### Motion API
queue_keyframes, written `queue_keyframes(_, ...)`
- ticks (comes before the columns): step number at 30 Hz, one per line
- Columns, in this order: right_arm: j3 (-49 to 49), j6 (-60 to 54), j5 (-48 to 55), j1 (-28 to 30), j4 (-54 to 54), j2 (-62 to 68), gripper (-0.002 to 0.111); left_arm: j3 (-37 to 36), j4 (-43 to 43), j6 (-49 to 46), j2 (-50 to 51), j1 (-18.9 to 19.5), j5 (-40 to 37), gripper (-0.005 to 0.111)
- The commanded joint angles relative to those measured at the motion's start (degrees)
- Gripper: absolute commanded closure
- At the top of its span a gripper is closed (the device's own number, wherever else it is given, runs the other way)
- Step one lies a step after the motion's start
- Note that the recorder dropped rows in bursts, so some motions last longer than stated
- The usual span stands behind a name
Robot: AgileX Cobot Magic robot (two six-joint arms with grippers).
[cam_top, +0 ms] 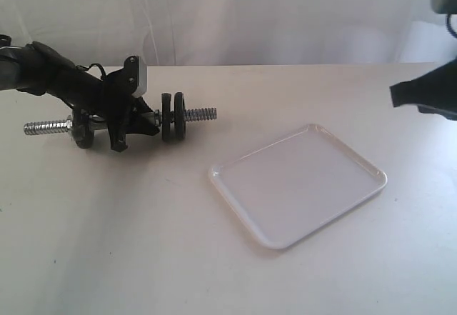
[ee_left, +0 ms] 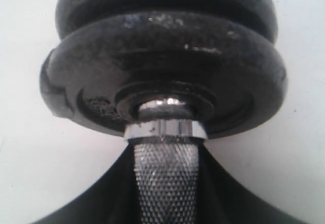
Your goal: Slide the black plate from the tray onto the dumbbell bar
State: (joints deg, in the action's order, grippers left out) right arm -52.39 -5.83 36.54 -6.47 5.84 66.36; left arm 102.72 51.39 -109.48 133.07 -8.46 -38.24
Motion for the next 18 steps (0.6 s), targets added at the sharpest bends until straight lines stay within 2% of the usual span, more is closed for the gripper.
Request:
queue_keyframes(1,7.7,2.8,-3.9,0.2,-1.2,-13.9,0.108,0.7,26.5,1.7,-5.0,-0.3,-2.3,0.107)
queue_keyframes(18,24.4,3.2,-10.7,0.2,-0.3,-53.9,0.108,0.7,26.5,2.9,-5.0,-0.3,-3.2,0.107)
